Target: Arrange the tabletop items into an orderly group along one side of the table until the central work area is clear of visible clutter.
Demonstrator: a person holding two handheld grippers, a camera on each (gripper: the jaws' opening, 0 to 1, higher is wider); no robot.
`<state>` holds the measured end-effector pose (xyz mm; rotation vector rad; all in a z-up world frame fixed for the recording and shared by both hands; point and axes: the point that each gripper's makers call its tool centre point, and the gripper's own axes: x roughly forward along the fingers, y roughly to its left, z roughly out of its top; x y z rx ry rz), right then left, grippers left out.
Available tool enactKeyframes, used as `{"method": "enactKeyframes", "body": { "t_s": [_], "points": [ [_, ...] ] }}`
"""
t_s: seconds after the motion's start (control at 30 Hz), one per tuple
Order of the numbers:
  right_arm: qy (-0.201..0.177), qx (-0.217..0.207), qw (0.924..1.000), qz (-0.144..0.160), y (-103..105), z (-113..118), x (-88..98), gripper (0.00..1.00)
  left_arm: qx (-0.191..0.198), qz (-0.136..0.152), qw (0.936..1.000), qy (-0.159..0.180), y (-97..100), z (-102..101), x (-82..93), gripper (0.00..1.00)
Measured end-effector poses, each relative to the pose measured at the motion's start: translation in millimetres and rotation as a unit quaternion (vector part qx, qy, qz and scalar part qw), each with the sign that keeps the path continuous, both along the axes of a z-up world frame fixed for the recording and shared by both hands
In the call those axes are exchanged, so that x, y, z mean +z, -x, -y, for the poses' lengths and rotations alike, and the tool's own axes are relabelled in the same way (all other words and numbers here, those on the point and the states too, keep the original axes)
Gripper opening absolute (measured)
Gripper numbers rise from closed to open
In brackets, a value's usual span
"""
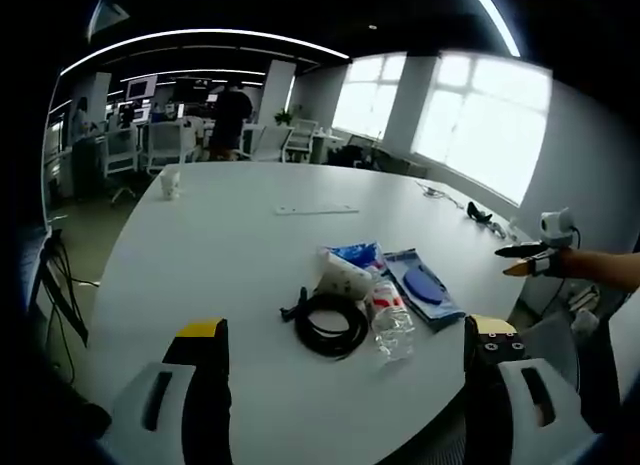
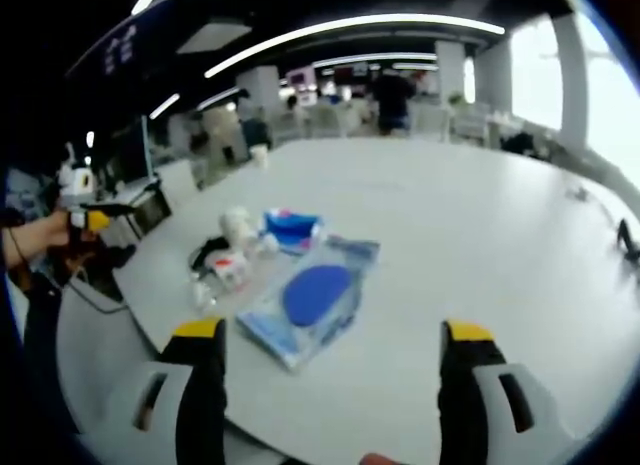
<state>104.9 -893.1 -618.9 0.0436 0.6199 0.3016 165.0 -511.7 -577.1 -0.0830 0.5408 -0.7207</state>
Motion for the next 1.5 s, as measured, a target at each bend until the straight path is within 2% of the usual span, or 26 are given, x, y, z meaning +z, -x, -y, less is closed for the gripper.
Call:
{"method": "enactKeyframes", "body": {
  "t_s": [0.93, 1.5],
  "points": [
    [0.002, -0.001, 1.0000, -0.004, 1.8, 1.6, -2.1, 0.85, 0.001, -0.003, 1.0000, -0.002, 0.2, -1.1, -2.0, 0.96],
    [0.004, 0.000, 0.9999, -0.010, 1.7, -0.3, -5.2, 0.84, -0.003, -0.016, 0.9998, -0.007, 1.6, 2.1, -11.0, 0.95]
  ]
}}
